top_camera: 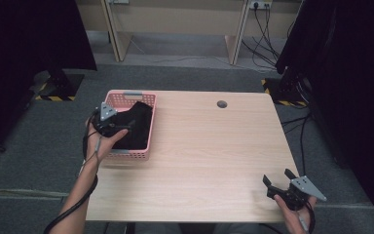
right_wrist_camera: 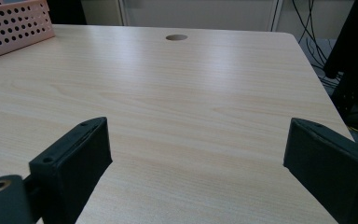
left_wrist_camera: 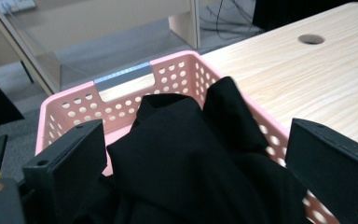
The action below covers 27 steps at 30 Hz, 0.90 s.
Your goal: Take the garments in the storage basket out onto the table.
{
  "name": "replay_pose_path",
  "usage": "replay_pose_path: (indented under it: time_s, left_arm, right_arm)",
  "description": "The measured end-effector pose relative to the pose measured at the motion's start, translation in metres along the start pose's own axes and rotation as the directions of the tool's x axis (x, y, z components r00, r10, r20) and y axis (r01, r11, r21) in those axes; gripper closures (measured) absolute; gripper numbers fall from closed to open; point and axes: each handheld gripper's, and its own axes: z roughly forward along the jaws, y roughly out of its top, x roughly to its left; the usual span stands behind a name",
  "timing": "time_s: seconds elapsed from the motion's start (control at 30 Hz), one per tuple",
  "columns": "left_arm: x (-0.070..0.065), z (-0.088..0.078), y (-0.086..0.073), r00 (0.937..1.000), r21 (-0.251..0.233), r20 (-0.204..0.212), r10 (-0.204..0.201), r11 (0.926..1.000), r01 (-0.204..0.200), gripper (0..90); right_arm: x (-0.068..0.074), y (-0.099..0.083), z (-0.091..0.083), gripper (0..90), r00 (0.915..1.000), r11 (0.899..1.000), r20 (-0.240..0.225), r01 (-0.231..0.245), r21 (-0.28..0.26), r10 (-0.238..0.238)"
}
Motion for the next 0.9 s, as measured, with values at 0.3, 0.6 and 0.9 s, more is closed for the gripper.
replay_pose_path:
  time_s: [0.3,0.6,0.9]
  left_arm:
    - [0.01,0.029,0.004,0.9997,0.075,-0.01,-0.021,0.9969,0.022,4.6]
    - [0.018,0.063,-0.005,0.9994,0.229,-0.015,-0.03,0.9728,0.033,5.0]
    - [0.019,0.074,-0.013,0.9988,0.289,-0.005,-0.049,0.9559,0.049,4.9]
  right_arm:
    - [-0.001,0.0,0.0,7.5,1.0,1.0,-0.005,-0.006,-0.005,0.006]
    - [-0.001,0.0,0.0,7.5,1.0,1.0,-0.007,-0.007,-0.006,0.007]
    - [-0.001,0.0,-0.001,7.4,0.9999,1.0,-0.011,-0.006,-0.007,0.006]
